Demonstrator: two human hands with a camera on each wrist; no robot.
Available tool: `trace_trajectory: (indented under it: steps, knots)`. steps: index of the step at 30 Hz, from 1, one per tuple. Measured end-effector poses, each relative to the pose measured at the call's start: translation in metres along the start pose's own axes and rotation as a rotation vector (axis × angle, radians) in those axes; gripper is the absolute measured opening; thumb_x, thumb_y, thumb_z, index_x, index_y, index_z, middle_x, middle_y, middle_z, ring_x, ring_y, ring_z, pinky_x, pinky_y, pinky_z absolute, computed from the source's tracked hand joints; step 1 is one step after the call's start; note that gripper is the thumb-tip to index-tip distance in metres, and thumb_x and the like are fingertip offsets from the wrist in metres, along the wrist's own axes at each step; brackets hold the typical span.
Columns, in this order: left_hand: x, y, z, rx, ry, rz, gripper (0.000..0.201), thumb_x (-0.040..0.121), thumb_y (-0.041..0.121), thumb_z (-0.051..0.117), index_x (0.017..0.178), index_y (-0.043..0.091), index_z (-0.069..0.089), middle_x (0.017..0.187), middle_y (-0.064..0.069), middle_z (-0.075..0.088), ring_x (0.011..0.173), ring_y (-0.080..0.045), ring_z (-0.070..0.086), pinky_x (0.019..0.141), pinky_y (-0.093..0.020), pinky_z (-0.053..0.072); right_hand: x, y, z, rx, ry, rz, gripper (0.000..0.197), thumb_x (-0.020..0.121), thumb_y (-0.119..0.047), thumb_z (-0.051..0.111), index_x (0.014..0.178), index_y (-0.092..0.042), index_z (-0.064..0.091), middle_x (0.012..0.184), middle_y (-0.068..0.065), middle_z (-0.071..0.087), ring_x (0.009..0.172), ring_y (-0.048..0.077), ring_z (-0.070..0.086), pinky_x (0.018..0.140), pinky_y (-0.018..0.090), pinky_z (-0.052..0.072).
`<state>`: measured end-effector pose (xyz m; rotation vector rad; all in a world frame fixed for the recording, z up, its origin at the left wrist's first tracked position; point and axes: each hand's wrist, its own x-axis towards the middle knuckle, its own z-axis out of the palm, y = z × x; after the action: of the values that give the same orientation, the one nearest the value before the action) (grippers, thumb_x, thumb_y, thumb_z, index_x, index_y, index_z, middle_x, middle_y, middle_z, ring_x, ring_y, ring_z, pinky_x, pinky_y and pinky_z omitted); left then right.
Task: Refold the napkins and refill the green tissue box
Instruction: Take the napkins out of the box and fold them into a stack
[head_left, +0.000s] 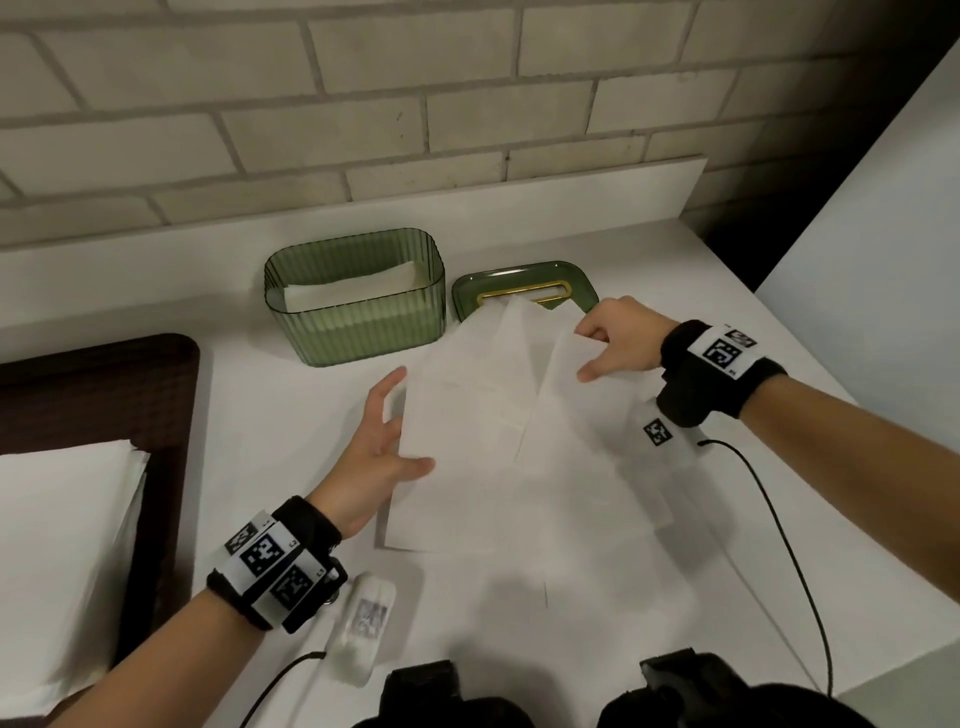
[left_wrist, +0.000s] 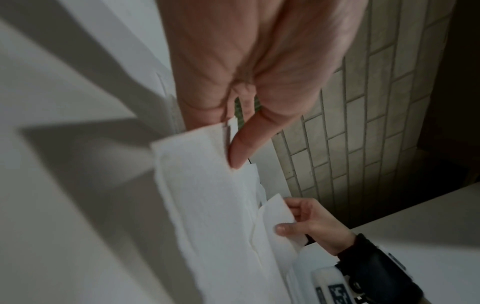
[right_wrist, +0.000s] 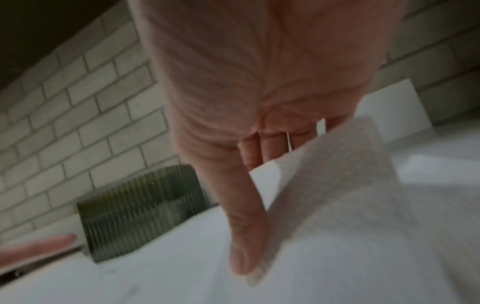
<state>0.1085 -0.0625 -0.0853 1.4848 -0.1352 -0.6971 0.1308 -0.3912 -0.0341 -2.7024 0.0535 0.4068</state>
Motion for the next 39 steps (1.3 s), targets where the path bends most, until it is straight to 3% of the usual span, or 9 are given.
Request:
trace_trajectory:
  steps: [1,3,6,10,14,21,26,33,39]
  knots:
    - [0.002,-0.001,-0.001,-0.027,0.001,-0.022,0.089,0.086,-0.022,0.051,0.145,0.041,0.027,0.12,0.002,0.069,0.105,-0.018,0.067,0.091,-0.036,0.052,-0.008,-0.007,-0.007,0.016,-0.021,-0.044,0.031,0.073,-0.024,0.083,0.059,-0.015,0.056,0.055,0.002,0.041,0.053,0.015,0.036,0.058,0.028,0.033]
    - [0.005,-0.002,-0.003,-0.064,0.005,-0.063,0.08,0.089,-0.018,0.05,0.148,0.032,0.027,0.122,0.004,0.068,0.106,-0.016,0.066,0.086,-0.033,0.053,-0.027,-0.025,-0.021,0.109,-0.116,-0.137,0.018,0.076,-0.023,0.081,0.067,-0.012,0.07,0.053,0.009,0.052,0.049,0.013,0.039,0.057,0.027,0.038]
    - [0.005,0.001,-0.004,-0.044,-0.03,-0.074,0.059,0.091,-0.017,0.047,0.141,0.013,0.04,0.128,-0.009,0.065,0.108,-0.023,0.066,0.085,-0.035,0.056,-0.057,-0.06,-0.038,0.357,-0.377,-0.283,0.023,0.077,-0.014,0.08,0.098,-0.007,0.076,0.088,0.005,0.076,0.077,0.023,0.073,0.073,0.033,0.057]
    - [0.006,0.005,-0.007,-0.003,-0.109,-0.093,0.049,0.091,-0.014,0.048,0.131,0.014,0.056,0.124,-0.016,0.065,0.105,-0.033,0.064,0.085,-0.046,0.051,-0.062,-0.091,-0.042,0.622,-0.514,-0.433,0.031,0.07,-0.007,0.078,0.101,-0.001,0.074,0.099,0.019,0.073,0.087,0.032,0.072,0.08,0.038,0.058]
    - [0.008,0.01,-0.009,-0.117,-0.093,-0.15,0.046,0.093,-0.01,0.044,0.128,0.017,0.059,0.12,-0.009,0.069,0.097,-0.025,0.065,0.068,-0.031,0.054,-0.032,-0.102,-0.013,0.635,-0.423,-0.384,0.029,0.072,-0.007,0.079,0.101,-0.004,0.075,0.097,0.017,0.074,0.086,0.031,0.072,0.081,0.04,0.059]
    - [0.003,0.017,-0.01,-0.105,-0.149,-0.18,0.054,0.102,0.047,0.021,0.129,0.017,0.057,0.127,-0.003,0.066,0.116,-0.019,0.063,0.091,-0.033,0.054,0.013,-0.102,0.046,0.481,-0.232,-0.274,0.011,0.076,-0.013,0.082,0.084,-0.018,0.077,0.08,-0.008,0.075,0.071,0.004,0.07,0.068,0.02,0.054]
    - [0.003,0.016,-0.009,-0.109,-0.201,-0.17,0.03,0.103,0.017,0.04,0.128,0.018,0.056,0.125,-0.008,0.066,0.102,-0.018,0.069,0.075,-0.029,0.058,0.023,-0.102,0.054,0.413,-0.174,-0.252,0.03,0.074,-0.016,0.083,0.102,-0.006,0.076,0.097,0.005,0.076,0.085,0.016,0.073,0.083,0.03,0.058]
    - [0.007,0.01,-0.009,-0.016,-0.242,-0.101,0.051,0.095,-0.009,0.047,0.14,0.014,0.043,0.131,-0.017,0.06,0.108,-0.024,0.065,0.076,-0.03,0.057,0.02,-0.108,0.056,0.331,-0.134,-0.277,0.03,0.069,-0.023,0.087,0.092,-0.014,0.072,0.085,0.003,0.076,0.072,0.014,0.069,0.076,0.031,0.057]
    - [0.003,0.008,-0.013,0.032,-0.209,-0.039,0.053,0.093,-0.014,0.047,0.138,0.013,0.045,0.132,-0.013,0.061,0.119,-0.026,0.061,0.095,-0.035,0.052,-0.014,-0.085,0.032,0.049,0.039,-0.247,0.038,0.07,-0.036,0.081,0.1,-0.029,0.058,0.087,-0.01,0.061,0.07,0.007,0.053,0.069,0.03,0.048]
